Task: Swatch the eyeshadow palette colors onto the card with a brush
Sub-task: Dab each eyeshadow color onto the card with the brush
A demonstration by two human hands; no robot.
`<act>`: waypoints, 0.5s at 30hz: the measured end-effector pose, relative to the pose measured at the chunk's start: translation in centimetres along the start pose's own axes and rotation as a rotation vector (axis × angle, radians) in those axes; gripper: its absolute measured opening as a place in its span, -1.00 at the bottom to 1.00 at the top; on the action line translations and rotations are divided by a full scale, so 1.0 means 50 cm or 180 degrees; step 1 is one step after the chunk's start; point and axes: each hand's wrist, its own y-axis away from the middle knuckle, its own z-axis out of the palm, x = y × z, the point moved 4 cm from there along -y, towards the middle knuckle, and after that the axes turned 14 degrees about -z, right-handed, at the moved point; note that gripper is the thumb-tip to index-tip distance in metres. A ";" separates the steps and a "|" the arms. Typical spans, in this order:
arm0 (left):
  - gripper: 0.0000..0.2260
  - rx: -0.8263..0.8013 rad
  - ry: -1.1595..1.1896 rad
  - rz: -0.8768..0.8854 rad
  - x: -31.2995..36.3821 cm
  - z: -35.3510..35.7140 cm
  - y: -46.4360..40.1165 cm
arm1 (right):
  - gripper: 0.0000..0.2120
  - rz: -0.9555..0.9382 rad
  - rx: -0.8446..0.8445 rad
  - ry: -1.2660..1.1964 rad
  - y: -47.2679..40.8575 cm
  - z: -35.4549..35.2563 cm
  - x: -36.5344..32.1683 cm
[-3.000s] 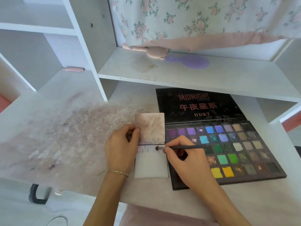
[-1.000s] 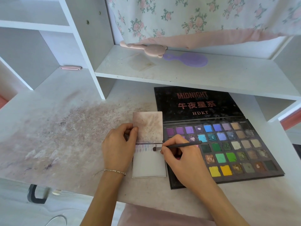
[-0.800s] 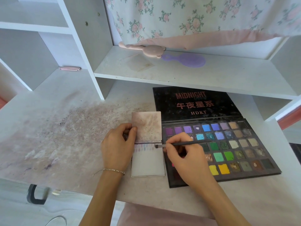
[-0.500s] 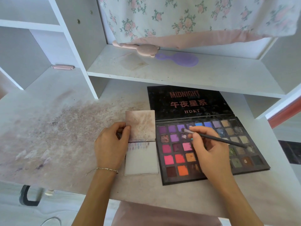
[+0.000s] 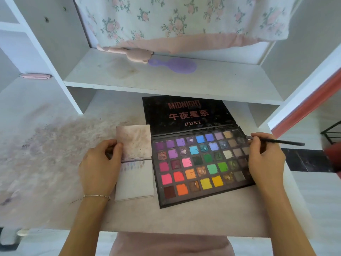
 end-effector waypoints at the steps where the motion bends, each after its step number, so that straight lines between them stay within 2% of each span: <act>1: -0.85 -0.0004 0.0004 0.0001 0.000 0.000 0.000 | -0.90 0.0024 -0.0024 0.0053 -0.001 0.001 0.004; 11: -0.86 0.0008 -0.0005 0.0013 0.001 0.000 0.000 | -0.91 -0.0074 -0.0301 0.0274 -0.002 0.016 0.015; 15: -0.86 0.0019 0.0010 0.0013 0.001 -0.001 0.000 | -0.89 -0.0121 -0.0153 0.0280 -0.002 0.013 0.015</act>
